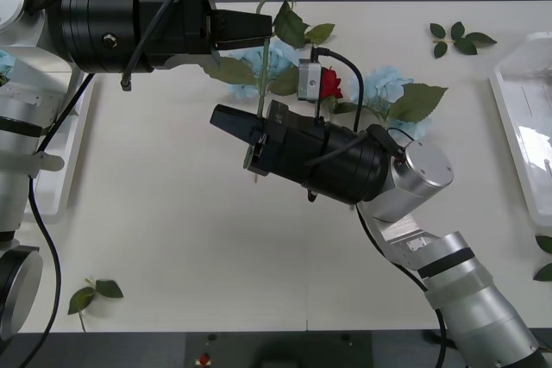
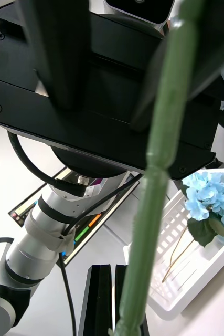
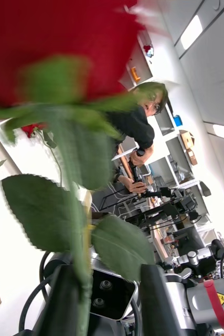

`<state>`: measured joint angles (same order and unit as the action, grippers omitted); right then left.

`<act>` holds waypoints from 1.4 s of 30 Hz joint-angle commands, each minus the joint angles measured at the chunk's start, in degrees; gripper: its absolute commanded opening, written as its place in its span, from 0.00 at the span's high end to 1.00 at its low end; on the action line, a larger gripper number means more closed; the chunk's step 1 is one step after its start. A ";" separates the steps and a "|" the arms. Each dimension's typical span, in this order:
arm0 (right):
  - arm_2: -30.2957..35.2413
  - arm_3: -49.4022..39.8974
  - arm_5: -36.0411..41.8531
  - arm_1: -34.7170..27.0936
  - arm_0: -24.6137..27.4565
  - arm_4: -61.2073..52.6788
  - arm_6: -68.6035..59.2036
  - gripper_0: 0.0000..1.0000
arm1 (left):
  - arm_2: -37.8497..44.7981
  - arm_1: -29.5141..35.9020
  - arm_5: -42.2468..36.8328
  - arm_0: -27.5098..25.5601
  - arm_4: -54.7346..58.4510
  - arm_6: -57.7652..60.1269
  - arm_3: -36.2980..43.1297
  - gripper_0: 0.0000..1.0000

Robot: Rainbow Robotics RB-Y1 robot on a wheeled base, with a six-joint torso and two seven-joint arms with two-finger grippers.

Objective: Put the red flowers into the right box and the blue flowers into the left box

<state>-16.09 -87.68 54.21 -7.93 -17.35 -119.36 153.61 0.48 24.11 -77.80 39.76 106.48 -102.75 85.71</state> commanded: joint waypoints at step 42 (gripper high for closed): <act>20.66 6.82 13.82 -47.44 -2.87 9.85 -34.52 1.00 | -1.80 9.29 1.25 -0.30 -9.28 -2.10 1.39 0.00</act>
<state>1.49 -82.71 67.04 -52.86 -18.74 -112.23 121.94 -0.33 30.94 -76.84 39.70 99.11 -102.75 85.66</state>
